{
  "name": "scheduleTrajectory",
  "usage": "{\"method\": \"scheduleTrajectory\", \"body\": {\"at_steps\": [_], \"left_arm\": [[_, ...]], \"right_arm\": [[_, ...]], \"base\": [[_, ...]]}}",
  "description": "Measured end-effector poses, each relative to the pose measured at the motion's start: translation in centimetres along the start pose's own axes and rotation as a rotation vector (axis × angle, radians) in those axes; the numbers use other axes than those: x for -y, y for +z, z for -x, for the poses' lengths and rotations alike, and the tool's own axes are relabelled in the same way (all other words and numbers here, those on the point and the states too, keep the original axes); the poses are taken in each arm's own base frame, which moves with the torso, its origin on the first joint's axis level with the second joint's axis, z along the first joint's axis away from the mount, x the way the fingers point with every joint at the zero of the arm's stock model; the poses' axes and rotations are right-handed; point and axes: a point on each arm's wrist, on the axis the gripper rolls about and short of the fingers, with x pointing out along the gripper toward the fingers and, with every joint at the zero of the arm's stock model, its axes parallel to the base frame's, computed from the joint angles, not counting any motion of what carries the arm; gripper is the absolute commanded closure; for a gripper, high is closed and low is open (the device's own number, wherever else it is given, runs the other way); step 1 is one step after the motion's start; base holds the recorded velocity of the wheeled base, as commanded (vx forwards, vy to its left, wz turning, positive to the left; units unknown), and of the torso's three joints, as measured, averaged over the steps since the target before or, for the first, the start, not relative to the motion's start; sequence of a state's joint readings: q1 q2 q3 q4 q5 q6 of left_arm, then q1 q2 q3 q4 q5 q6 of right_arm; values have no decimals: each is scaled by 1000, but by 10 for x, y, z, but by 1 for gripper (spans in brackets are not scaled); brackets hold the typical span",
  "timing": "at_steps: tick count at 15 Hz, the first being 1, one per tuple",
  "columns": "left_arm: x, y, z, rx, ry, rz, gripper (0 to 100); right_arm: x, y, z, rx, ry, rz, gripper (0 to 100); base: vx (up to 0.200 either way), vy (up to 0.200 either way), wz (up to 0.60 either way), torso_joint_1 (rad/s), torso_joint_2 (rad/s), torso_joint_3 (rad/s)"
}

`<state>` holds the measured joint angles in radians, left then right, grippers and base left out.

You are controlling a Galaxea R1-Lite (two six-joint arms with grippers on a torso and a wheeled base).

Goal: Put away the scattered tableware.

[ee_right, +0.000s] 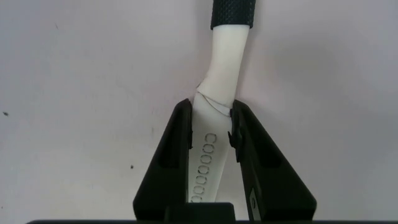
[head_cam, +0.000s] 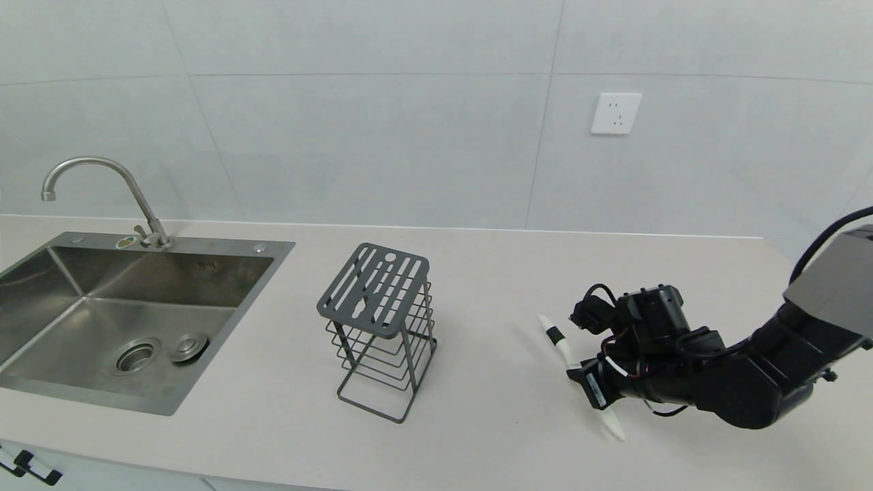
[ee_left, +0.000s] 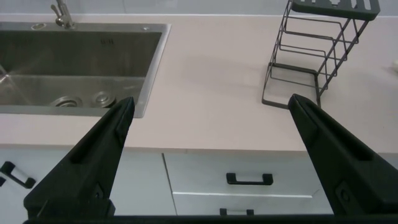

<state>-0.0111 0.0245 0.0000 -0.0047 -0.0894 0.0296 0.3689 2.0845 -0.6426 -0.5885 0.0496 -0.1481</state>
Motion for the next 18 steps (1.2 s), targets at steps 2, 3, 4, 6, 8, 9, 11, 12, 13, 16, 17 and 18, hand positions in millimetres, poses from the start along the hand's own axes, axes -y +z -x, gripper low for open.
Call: {"method": "scheduleTrajectory", "body": {"at_steps": [2,3,4,6,8,9,11,12,13,16,17,18], "left_arm": [[1,0,1,17,-12,-22,0],[1,0,1,24,-13,-27,0],[1,1,1,31,-15,-28,0],[1,8,2,110,-13,-41,0],[1,23,5,256,-4,-88,0],[1,20,4,225,-24,-85,0],[3,18,4,205,-98,-63,0],[3,17,4,202,-130,-58,0],[4,17,4,199,-182,-26,0],[5,35,8,217,-260,27,0],[5,48,10,241,-281,23,0],[5,62,12,259,-311,18,0]], "right_arm": [[-9,5,17,42,17,28,100],[-16,5,28,60,29,44,100],[-24,4,38,77,44,62,100],[-38,-2,57,106,76,93,100],[-43,-5,75,142,91,109,100],[-44,-7,82,157,94,113,100],[-45,-8,99,202,101,117,100],[-44,-9,109,229,102,120,100],[-43,-9,118,259,103,122,100],[-42,-4,137,360,104,137,100],[-42,0,141,400,116,155,100],[-42,2,143,425,125,166,100]], "base": [[0,0,0,0,0,0],[0,0,0,0,0,0],[0,0,0,0,0,0],[0,0,0,0,0,0],[0,0,0,0,0,0],[0,0,0,0,0,0],[0,0,0,0,0,0],[0,0,0,0,0,0],[0,0,0,0,0,0],[0,0,0,0,0,0],[0,0,0,0,0,0],[0,0,0,0,0,0]]}}
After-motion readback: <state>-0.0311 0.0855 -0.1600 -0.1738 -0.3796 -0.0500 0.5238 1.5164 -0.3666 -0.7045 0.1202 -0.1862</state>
